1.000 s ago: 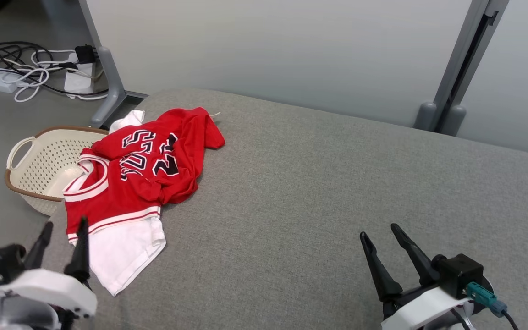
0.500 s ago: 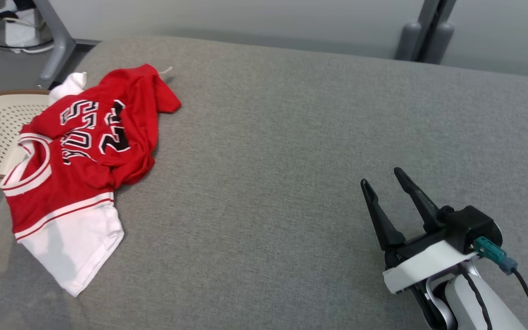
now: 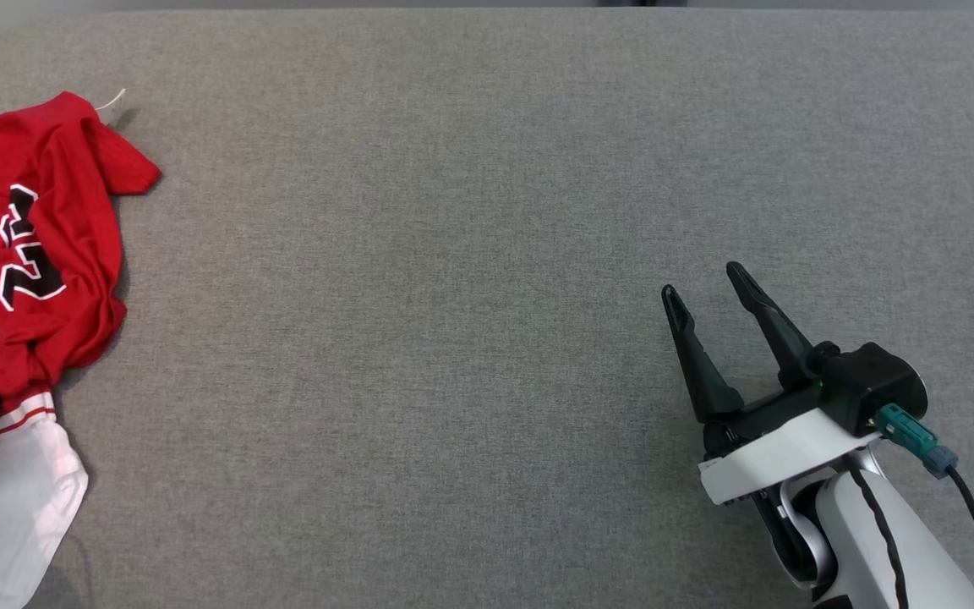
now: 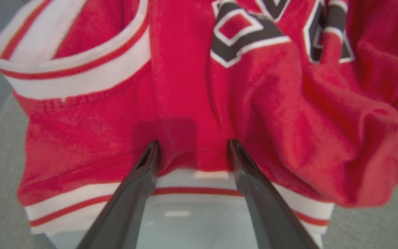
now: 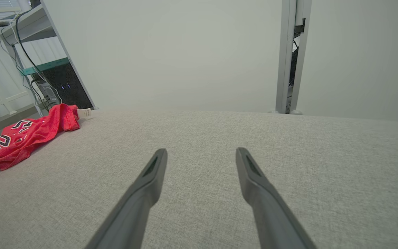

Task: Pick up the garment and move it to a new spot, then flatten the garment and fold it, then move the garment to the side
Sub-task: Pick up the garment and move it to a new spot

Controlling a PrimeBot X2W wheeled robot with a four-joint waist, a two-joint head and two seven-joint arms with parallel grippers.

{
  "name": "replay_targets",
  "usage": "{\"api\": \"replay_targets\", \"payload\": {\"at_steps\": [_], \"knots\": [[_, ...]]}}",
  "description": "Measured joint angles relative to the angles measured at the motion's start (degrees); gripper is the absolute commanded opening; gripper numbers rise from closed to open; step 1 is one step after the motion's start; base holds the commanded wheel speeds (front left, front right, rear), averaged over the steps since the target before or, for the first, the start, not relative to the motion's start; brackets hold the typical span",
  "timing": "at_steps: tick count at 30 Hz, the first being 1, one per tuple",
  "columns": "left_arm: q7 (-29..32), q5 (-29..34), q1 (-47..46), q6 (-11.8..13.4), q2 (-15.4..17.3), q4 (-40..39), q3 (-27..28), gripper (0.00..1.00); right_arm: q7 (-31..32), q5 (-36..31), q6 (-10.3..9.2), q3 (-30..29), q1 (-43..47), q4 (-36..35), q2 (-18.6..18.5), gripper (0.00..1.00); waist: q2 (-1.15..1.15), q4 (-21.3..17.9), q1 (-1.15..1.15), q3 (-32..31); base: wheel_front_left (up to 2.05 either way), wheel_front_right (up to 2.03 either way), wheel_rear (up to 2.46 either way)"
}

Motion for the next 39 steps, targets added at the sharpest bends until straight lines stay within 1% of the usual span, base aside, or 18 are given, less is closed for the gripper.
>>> {"api": "replay_targets", "payload": {"at_steps": [4, 5, 6, 7, 11, 17, 21, 26, 30, 35, 39], "knots": [[2.5, -2.5, 0.0, 0.0, 1.0, 0.3, -2.9, 1.00, 0.0, -0.1, 0.00, -0.4, 0.0, 0.0, 0.1, 1.00, 0.00, -0.8, 0.00, -0.1, 0.00, 0.00, 0.00], [2.5, -3.1, 0.0, 0.0, 1.1, 0.0, -3.7, 0.94, 0.0, -0.1, 0.00, -0.5, 0.0, 0.0, 0.2, 1.00, 0.00, -0.8, 0.00, -0.2, 0.00, 0.00, 0.00], [2.4, -3.6, 0.1, 0.0, 1.2, -0.4, -4.5, 0.44, 0.0, -0.2, 0.00, -0.6, 0.1, 0.0, 0.2, 1.00, 0.00, -0.7, 0.00, -0.3, 0.00, 0.00, 0.00], [1.9, -4.1, 0.2, 0.0, 1.5, -0.8, -5.2, 0.00, 0.0, -0.2, 0.00, -0.5, 0.2, 0.1, 0.2, 1.00, 0.00, -0.5, 0.00, -0.5, 0.00, 0.00, 0.00], [-0.5, -5.8, 0.6, -0.1, 1.4, -1.8, -7.6, 0.00, 0.0, -0.1, 0.00, -0.2, 0.3, 0.5, 0.4, 1.00, 0.00, -0.1, 0.00, -1.9, 0.00, 0.00, 0.00], [-5.0, -6.0, 0.5, -0.2, 4.3, -4.6, -11.8, 0.00, 0.0, 1.1, 0.00, 0.2, 1.3, 1.1, 0.7, 1.00, 0.00, 0.4, 0.00, -5.7, 0.00, 0.00, 0.00], [-7.1, -6.7, -0.2, -0.2, 5.0, -9.0, -15.6, 0.00, 0.0, 2.0, 0.00, -0.1, 2.9, 1.6, 0.8, 1.00, 0.00, 0.5, 0.00, -9.1, 0.00, 0.00, 0.00], [-7.1, -7.3, -1.4, -0.2, 6.5, -15.8, -20.4, 0.00, 0.0, 3.1, 0.00, -0.3, 5.0, 2.0, 1.1, 1.00, 0.00, 0.1, 0.00, -13.5, 0.00, 0.00, 0.00], [-5.8, -9.0, -1.4, -0.2, 6.6, -22.1, -23.2, 0.00, 0.0, 3.6, 0.00, -0.5, 6.6, 2.3, 1.3, 1.00, 0.00, -0.9, 0.00, -16.6, 0.00, 0.00, 0.00], [-4.7, -10.2, -1.4, -0.2, 6.7, -30.0, -26.4, 0.00, 0.0, 4.1, 0.00, -0.5, 6.9, 2.0, 1.4, 1.00, 0.00, -3.6, 0.00, -18.8, 0.00, 0.00, 0.00], [-3.8, -11.8, -1.6, -0.2, 5.8, -36.6, -27.5, 0.00, 0.0, 4.2, 0.00, -0.9, 6.9, 1.7, 1.1, 1.00, 0.00, -6.3, 0.00, -19.8, 0.00, 0.00, 0.00]]}}
